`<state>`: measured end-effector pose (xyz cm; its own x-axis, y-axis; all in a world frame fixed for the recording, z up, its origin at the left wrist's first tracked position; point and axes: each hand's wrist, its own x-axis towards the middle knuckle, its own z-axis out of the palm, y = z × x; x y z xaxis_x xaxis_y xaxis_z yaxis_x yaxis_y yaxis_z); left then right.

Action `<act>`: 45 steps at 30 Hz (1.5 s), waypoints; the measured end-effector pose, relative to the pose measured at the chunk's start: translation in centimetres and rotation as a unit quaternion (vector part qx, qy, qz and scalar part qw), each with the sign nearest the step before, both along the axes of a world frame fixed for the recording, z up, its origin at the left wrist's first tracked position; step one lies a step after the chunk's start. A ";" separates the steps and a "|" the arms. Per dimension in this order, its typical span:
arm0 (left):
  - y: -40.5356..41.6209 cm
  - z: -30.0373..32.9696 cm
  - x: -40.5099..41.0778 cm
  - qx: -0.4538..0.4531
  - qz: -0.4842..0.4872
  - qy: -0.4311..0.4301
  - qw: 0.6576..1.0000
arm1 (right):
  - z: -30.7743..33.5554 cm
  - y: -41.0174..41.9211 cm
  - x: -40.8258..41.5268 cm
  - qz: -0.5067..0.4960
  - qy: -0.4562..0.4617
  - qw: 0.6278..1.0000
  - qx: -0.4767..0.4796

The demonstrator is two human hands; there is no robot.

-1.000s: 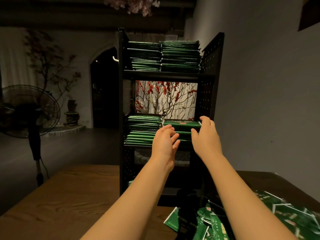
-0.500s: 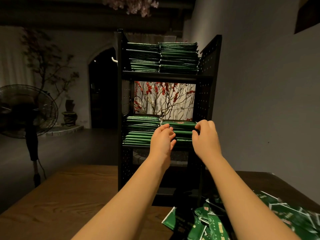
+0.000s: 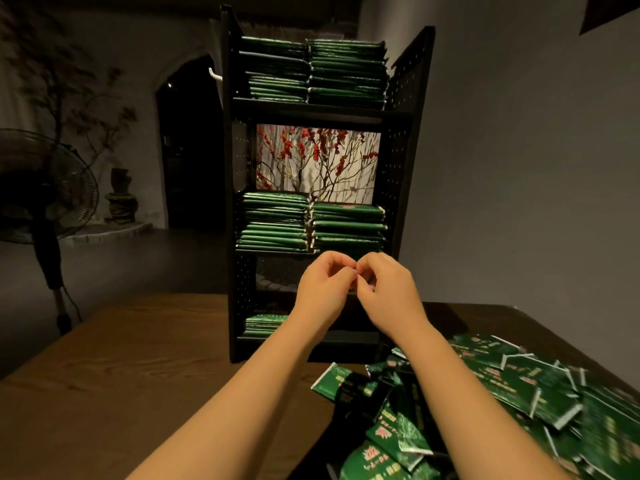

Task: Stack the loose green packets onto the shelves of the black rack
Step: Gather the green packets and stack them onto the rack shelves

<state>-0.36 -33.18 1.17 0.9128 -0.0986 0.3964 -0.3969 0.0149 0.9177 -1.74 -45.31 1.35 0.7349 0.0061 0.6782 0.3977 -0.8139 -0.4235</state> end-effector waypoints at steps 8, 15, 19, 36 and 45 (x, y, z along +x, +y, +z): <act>0.9 -8.3 -2.7 0.199 0.002 -0.011 0.980 | -7.2 -2.5 -3.7 0.001 0.143 0.987 -0.074; -0.4 -14.9 -5.9 0.448 -0.091 0.028 0.889 | -13.5 -4.8 -5.4 -0.047 0.224 0.962 -0.151; -0.5 -16.1 -7.1 0.551 -0.157 0.021 0.819 | -15.0 -5.0 -6.5 -0.081 0.241 0.947 -0.195; 4.0 -18.2 -6.4 0.600 -0.034 -0.064 0.797 | -17.3 -0.4 -8.6 -0.093 0.249 0.941 -0.212; 10.3 -18.8 -6.3 0.576 0.034 -0.084 0.812 | -17.7 4.8 -7.5 0.002 0.260 0.951 -0.164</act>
